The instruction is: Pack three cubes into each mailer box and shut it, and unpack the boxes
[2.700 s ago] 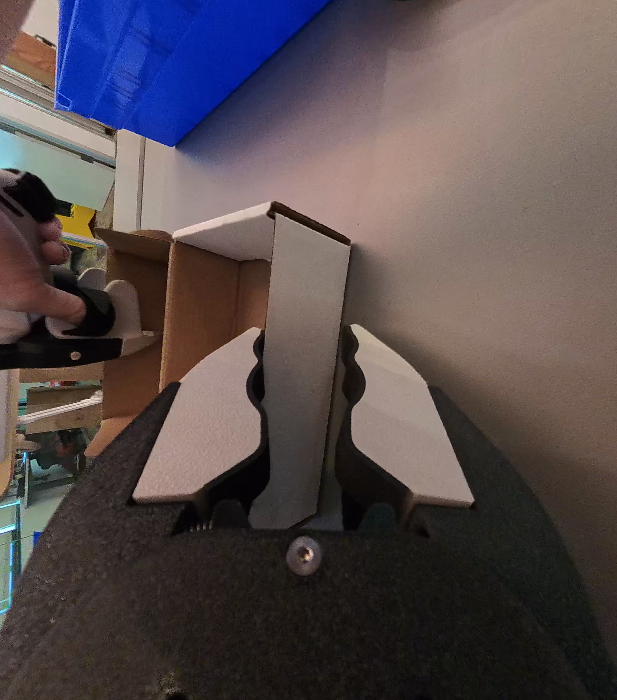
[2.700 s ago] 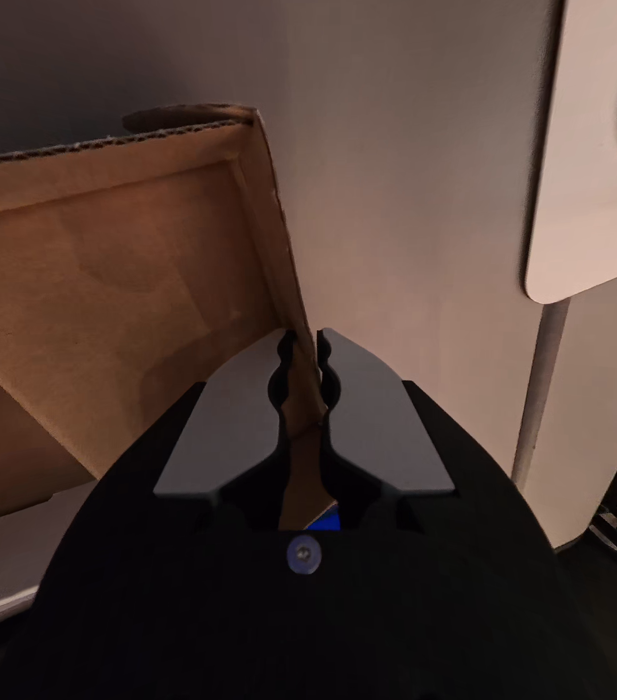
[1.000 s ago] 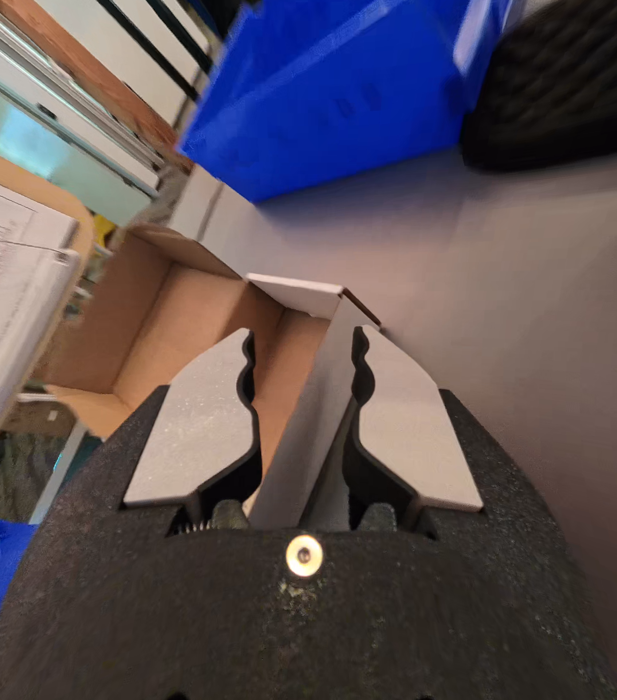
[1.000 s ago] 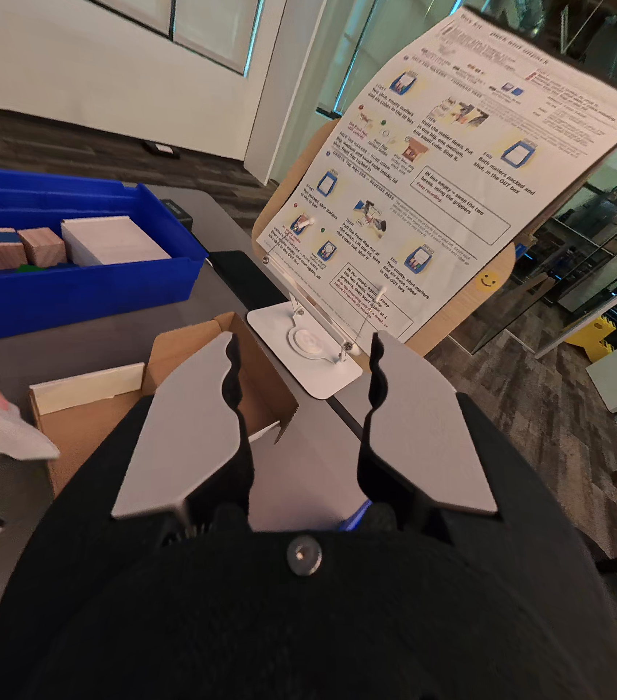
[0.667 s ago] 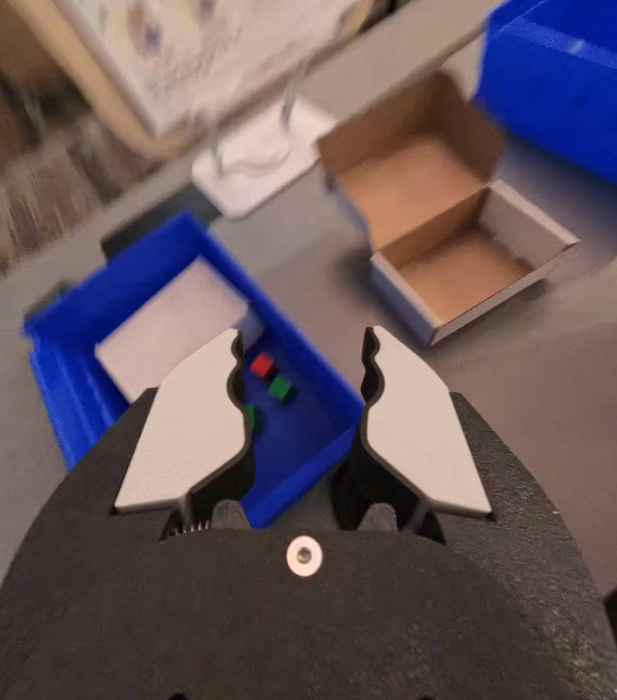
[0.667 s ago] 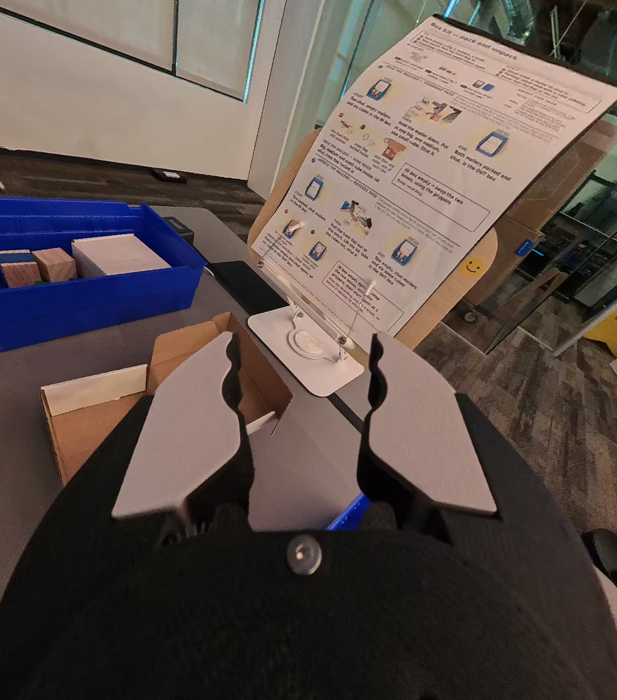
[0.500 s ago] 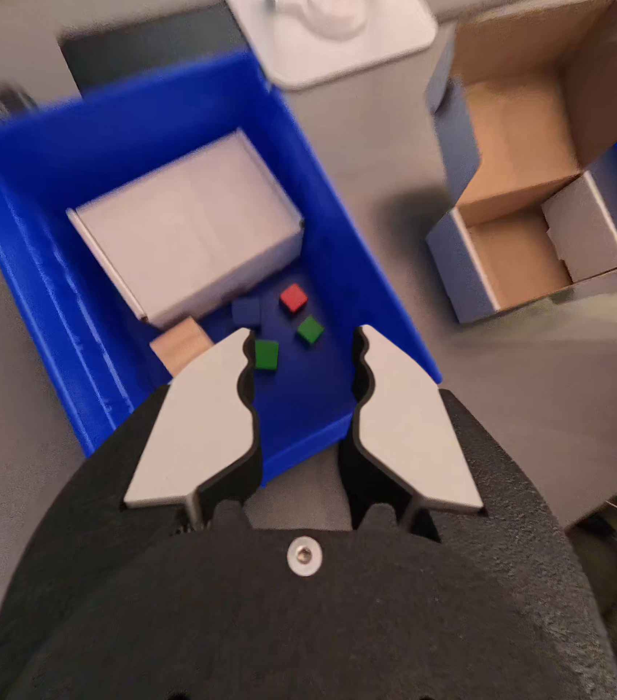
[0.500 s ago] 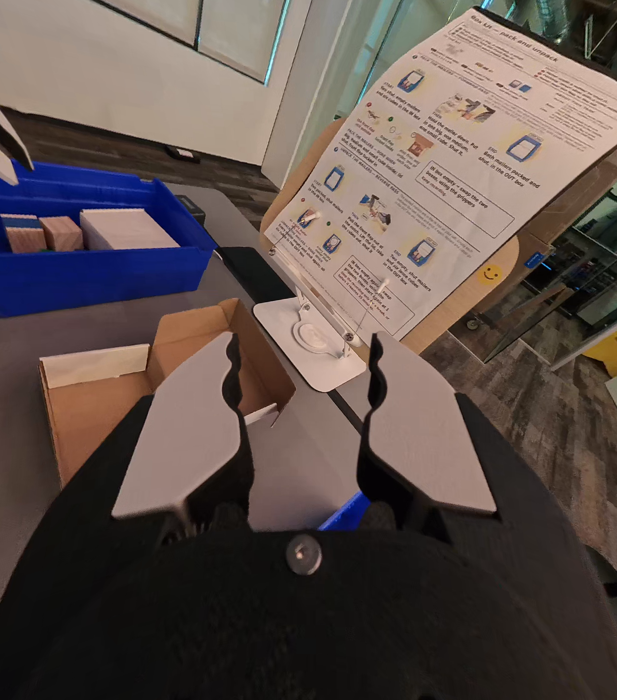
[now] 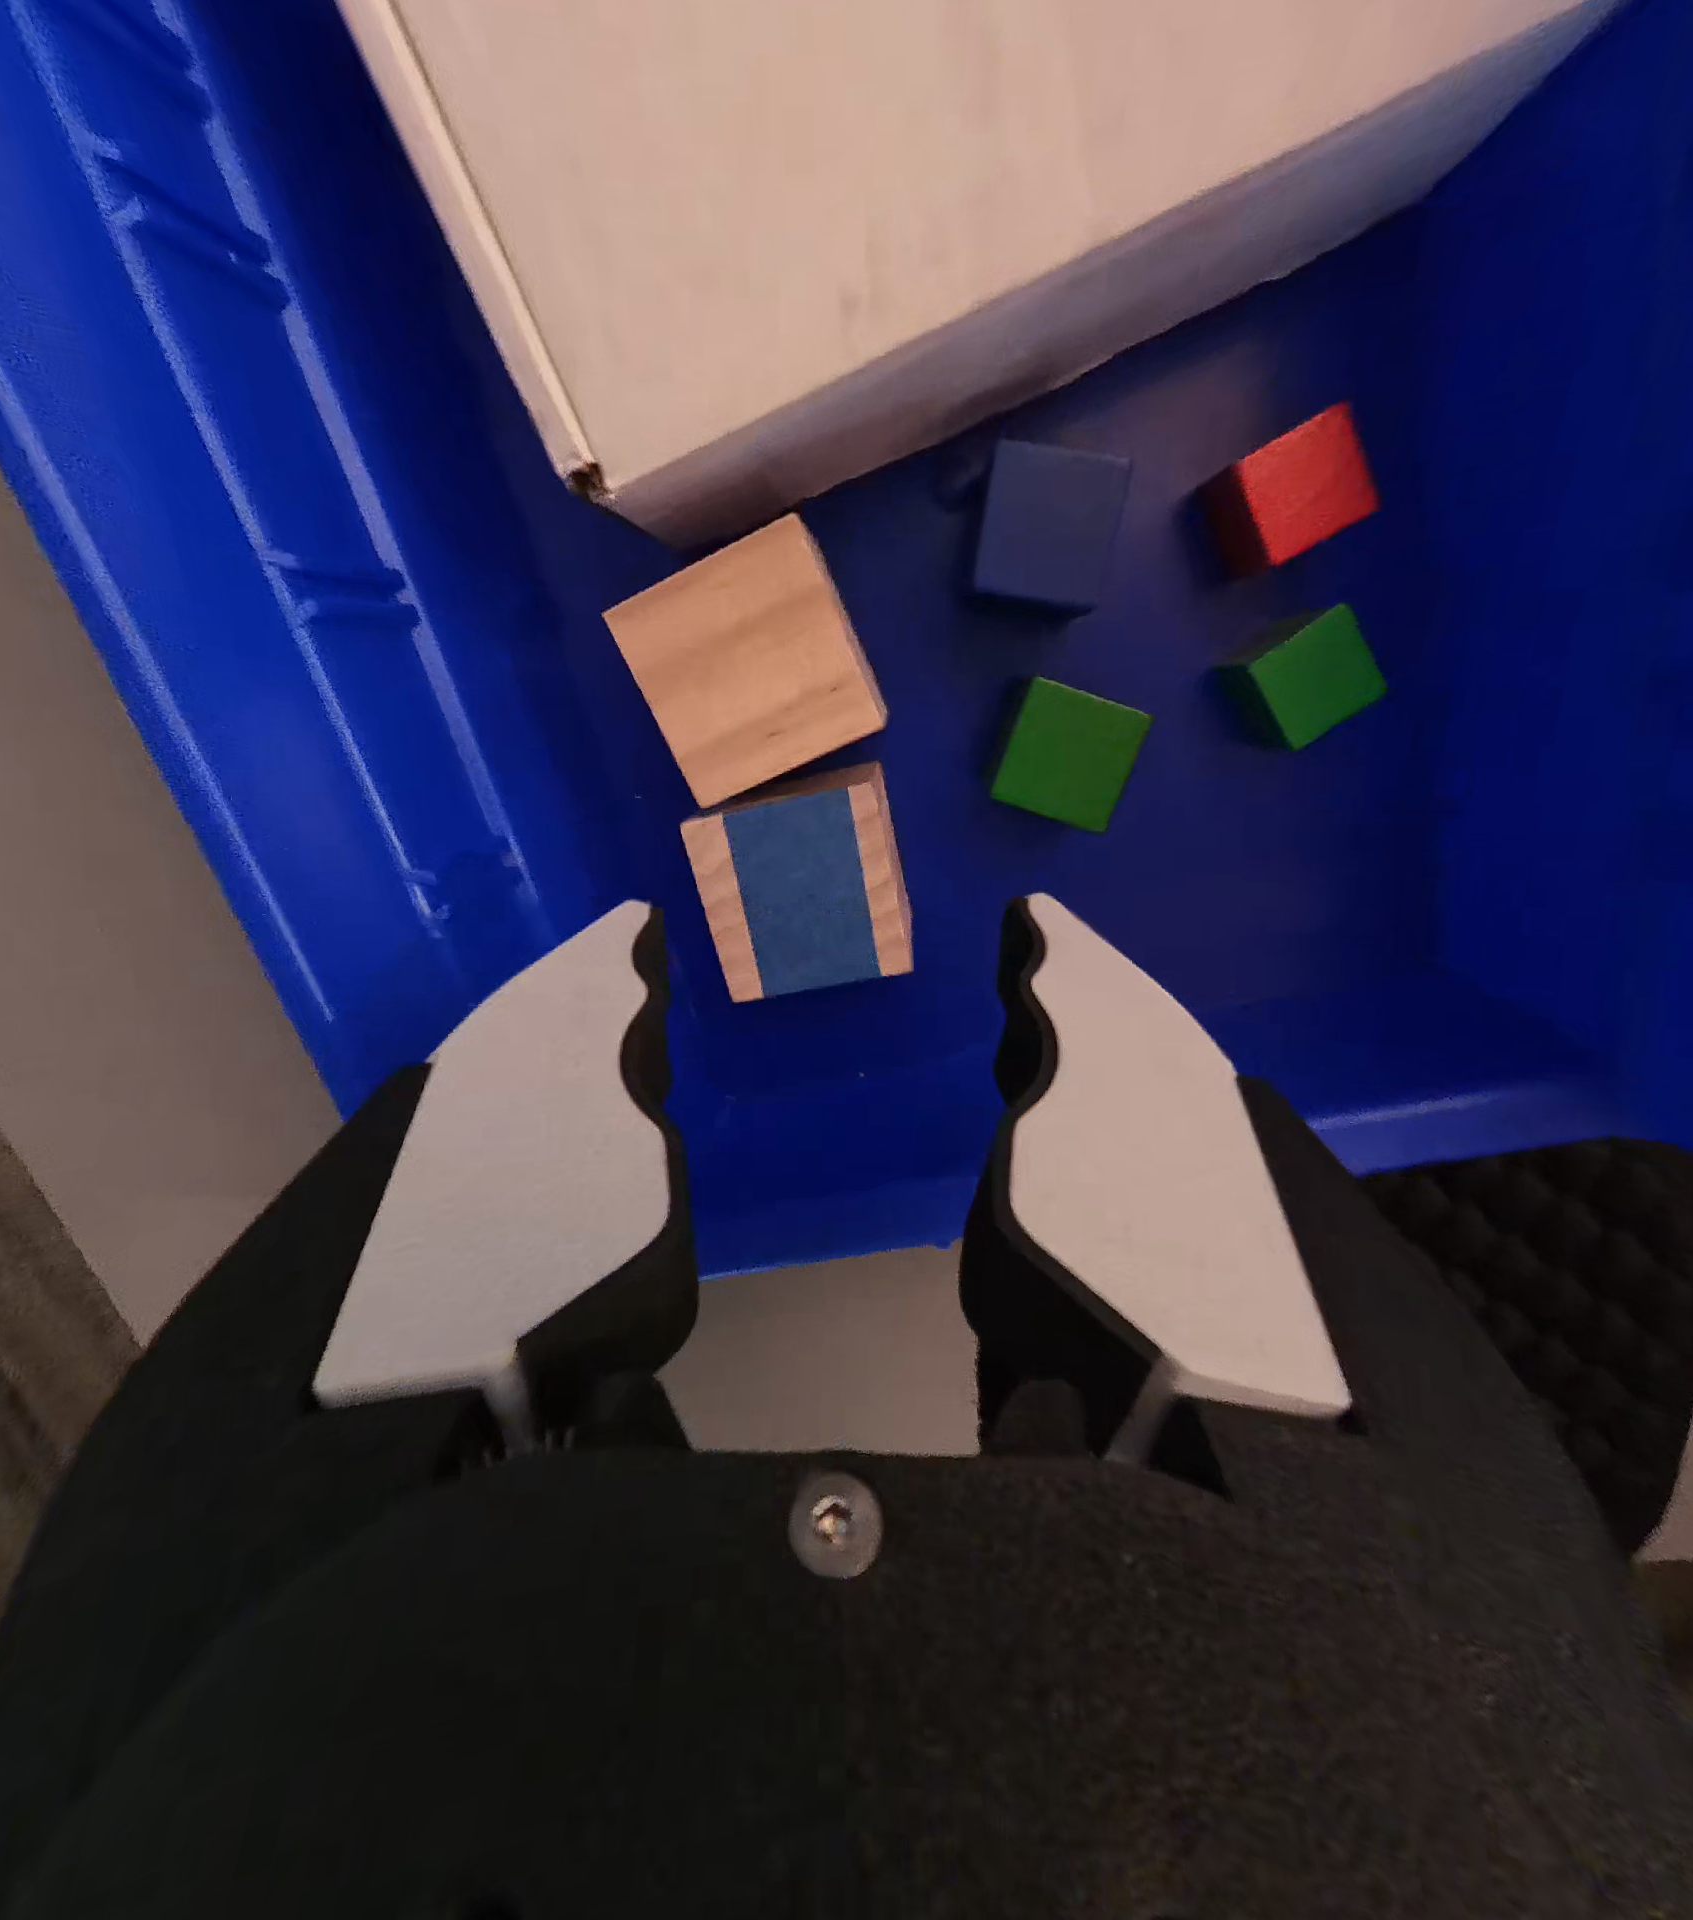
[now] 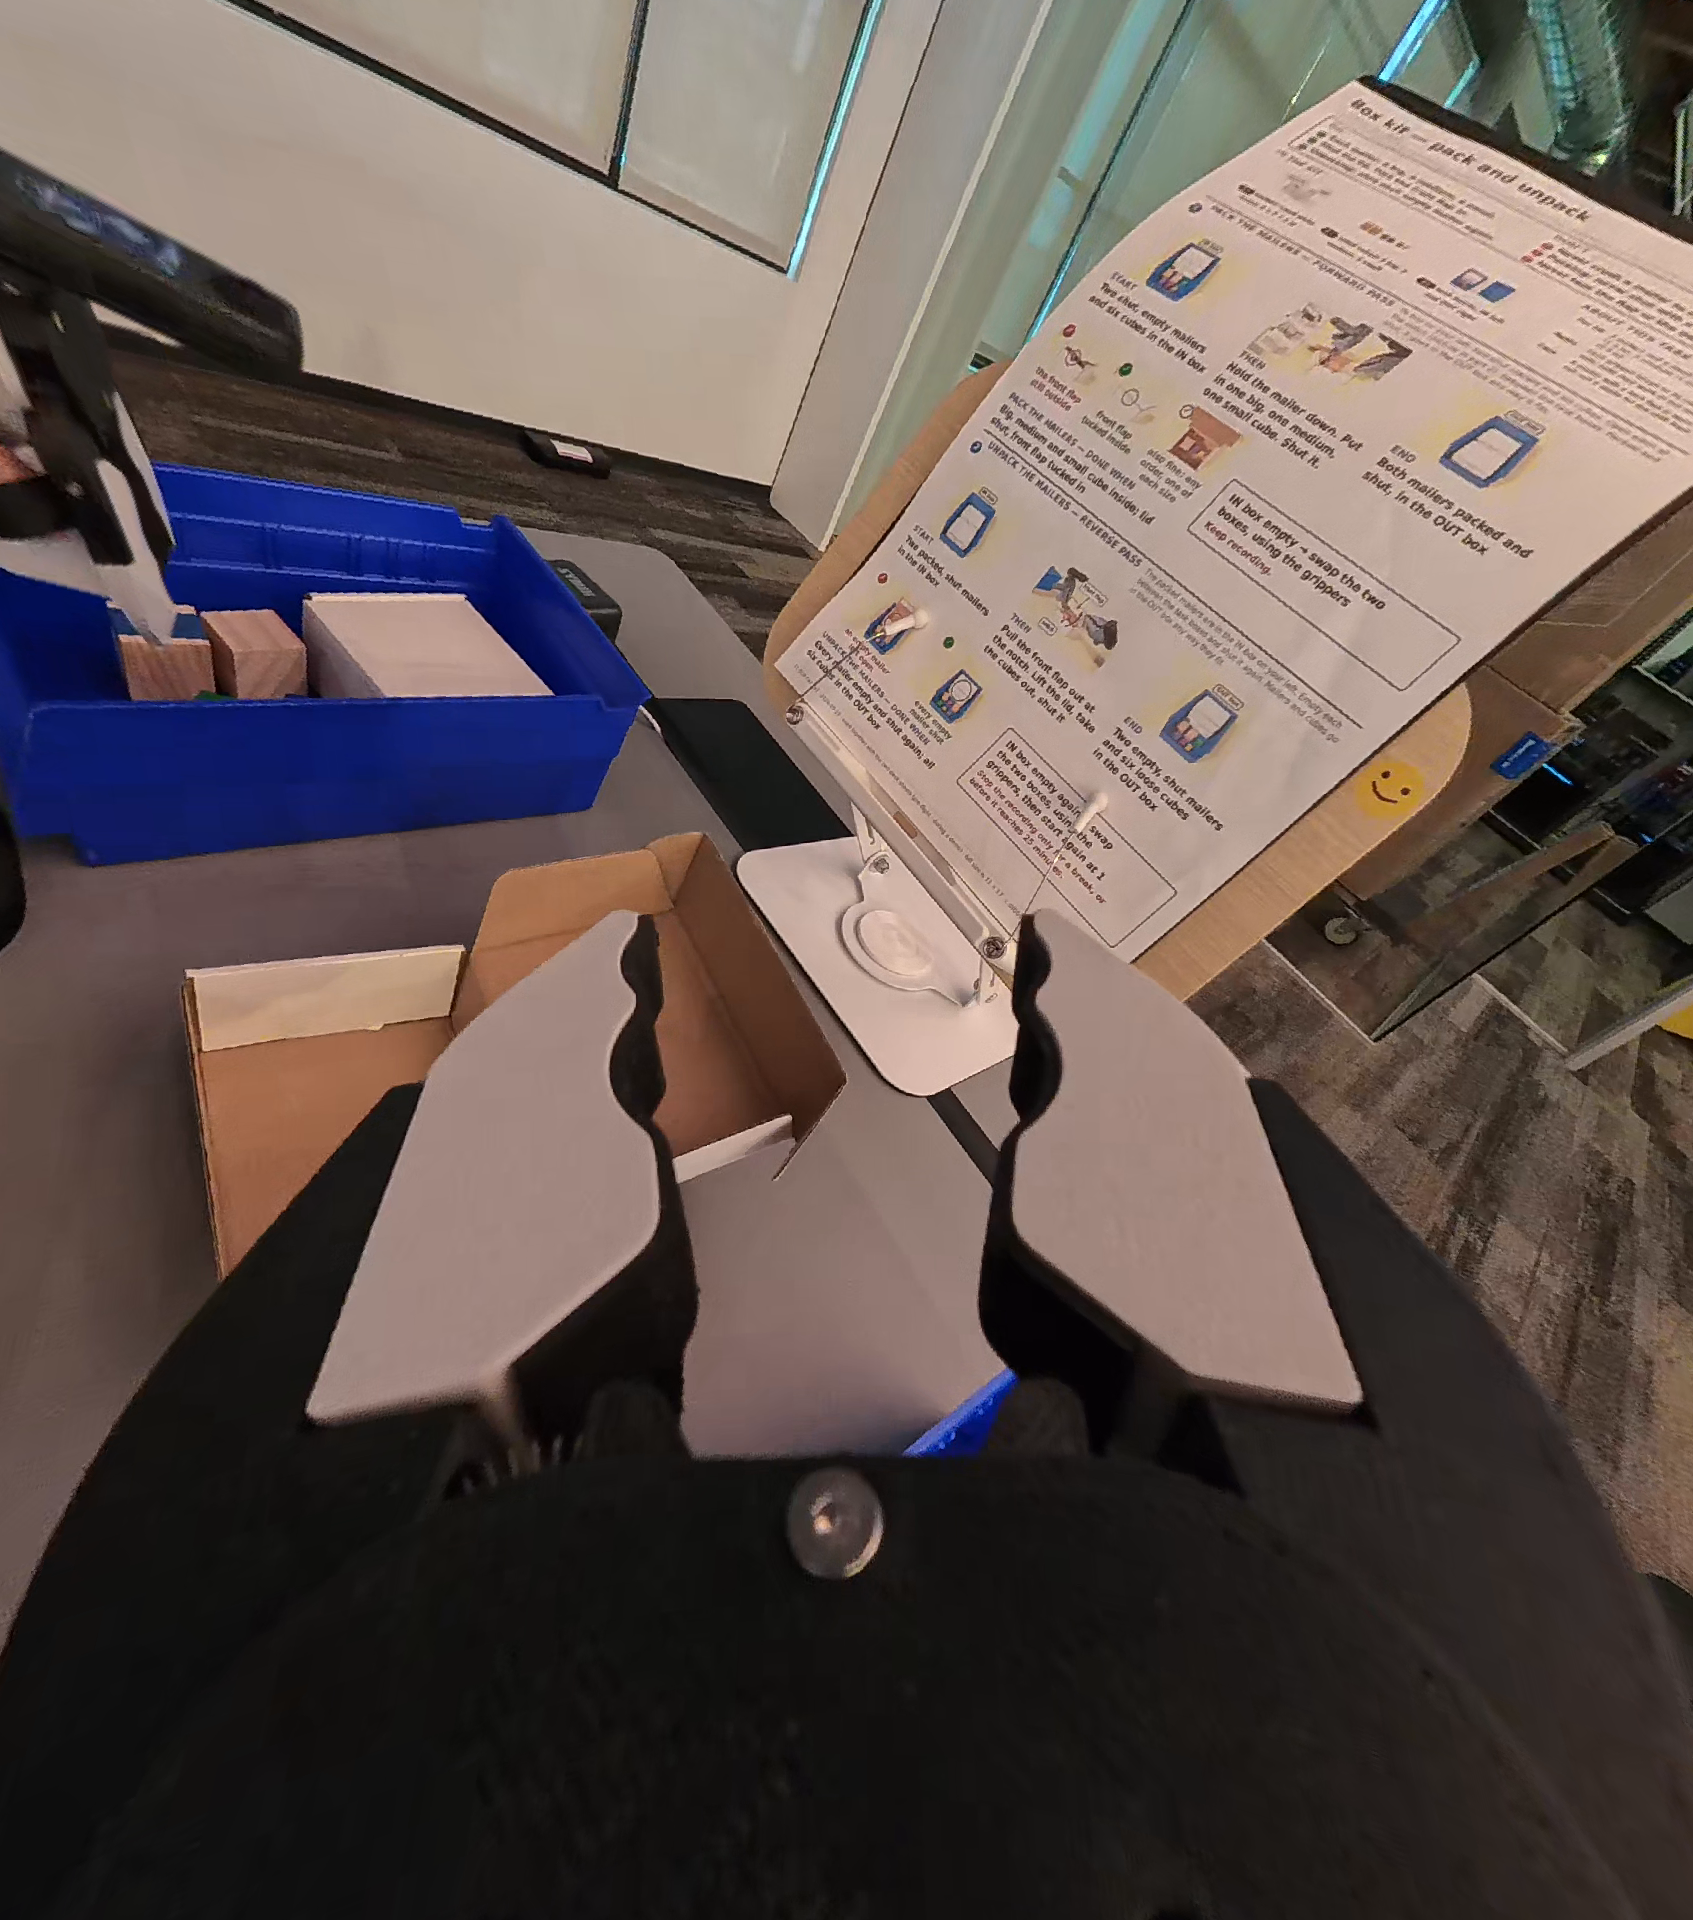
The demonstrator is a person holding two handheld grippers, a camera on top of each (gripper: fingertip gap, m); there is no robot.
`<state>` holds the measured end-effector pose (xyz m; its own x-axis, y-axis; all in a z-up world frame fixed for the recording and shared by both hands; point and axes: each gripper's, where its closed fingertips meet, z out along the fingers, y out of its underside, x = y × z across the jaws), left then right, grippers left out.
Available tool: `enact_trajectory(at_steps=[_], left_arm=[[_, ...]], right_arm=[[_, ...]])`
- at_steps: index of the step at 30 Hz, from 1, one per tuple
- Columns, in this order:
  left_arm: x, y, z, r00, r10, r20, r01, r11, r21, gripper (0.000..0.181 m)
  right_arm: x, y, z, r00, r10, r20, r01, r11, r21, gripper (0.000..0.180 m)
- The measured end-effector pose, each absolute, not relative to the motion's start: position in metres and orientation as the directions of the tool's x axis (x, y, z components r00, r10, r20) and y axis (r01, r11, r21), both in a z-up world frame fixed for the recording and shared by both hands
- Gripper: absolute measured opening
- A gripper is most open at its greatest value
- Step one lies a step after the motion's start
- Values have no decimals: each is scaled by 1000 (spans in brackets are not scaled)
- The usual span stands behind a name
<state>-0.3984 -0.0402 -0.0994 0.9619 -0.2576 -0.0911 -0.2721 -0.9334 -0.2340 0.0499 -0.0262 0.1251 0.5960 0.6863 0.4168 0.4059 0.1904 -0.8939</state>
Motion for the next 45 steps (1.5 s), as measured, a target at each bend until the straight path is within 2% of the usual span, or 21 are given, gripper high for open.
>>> enact_trajectory(at_steps=[6,10,16,21,25,29,33,36,40,45], left_arm=[[-409,-39,-122,967,-218,-129,-236,-960,-151,62],[-410,-36,-129,963,-226,-145,-245,-961,-131,60],[-410,-37,-135,964,-225,-142,-240,-965,-104,48],[-412,-43,-132,958,-257,-129,-268,-960,-77,47],[-403,-37,-110,945,-314,-88,-326,-926,-193,47],[-397,-31,-56,942,-330,-62,-331,-880,-341,47],[-347,-26,21,866,-490,-98,-471,-733,-491,47],[-270,-33,52,712,-680,-173,-647,-539,-539,47],[-173,-51,29,419,-863,-283,-845,-257,-470,47],[-105,-56,-40,178,-955,-237,-926,-82,-368,47]], right_arm=[[57,-20,121,618,679,396,412,150,-899,66],[56,-17,115,608,690,393,422,139,-896,66],[54,-15,109,595,696,402,448,128,-885,66],[56,-16,109,592,697,404,448,132,-884,65],[58,-17,108,587,696,414,458,135,-878,65],[59,-19,110,589,688,424,463,142,-875,65],[57,-20,112,585,686,433,466,153,-872,65],[56,-19,110,582,681,444,483,149,-863,65],[53,-29,115,562,674,479,505,179,-844,65],[58,-46,130,556,650,517,500,236,-834,65]])
